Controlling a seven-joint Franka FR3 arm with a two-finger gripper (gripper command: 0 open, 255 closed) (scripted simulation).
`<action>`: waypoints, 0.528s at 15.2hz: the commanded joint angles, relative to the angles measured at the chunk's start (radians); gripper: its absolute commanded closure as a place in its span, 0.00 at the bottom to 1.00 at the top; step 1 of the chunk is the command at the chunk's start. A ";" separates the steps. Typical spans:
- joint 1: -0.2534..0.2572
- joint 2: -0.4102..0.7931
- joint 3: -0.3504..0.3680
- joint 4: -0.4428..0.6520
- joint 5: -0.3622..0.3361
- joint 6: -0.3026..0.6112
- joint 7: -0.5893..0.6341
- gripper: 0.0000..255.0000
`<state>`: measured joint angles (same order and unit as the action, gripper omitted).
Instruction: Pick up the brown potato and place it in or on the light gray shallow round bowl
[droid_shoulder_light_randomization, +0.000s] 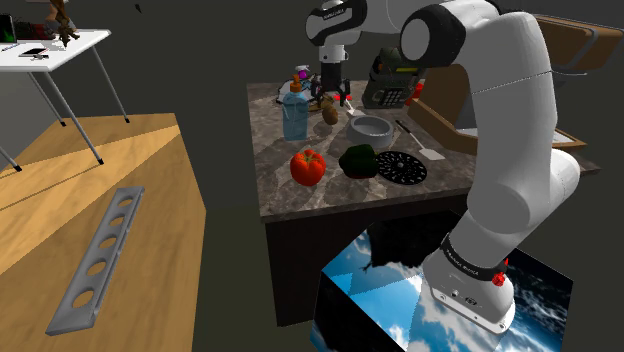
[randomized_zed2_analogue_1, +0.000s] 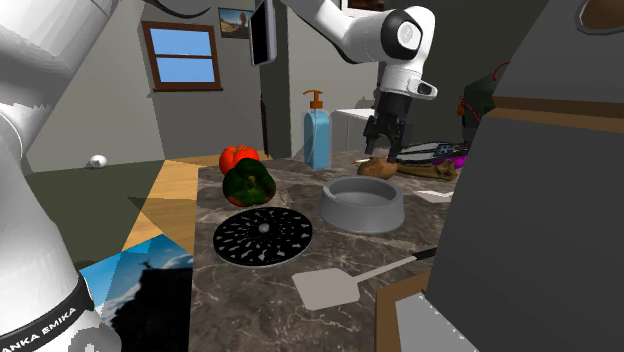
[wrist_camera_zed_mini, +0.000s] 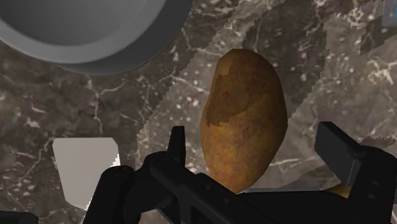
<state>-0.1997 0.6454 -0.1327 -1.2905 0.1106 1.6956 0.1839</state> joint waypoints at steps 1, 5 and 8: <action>0.001 0.005 0.000 -0.018 0.001 0.023 0.001 0.00; 0.004 0.002 0.001 -0.070 0.002 0.073 -0.001 0.00; 0.004 0.002 0.001 -0.070 0.002 0.073 -0.001 0.00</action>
<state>-0.1955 0.6479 -0.1318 -1.3592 0.1129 1.7665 0.1827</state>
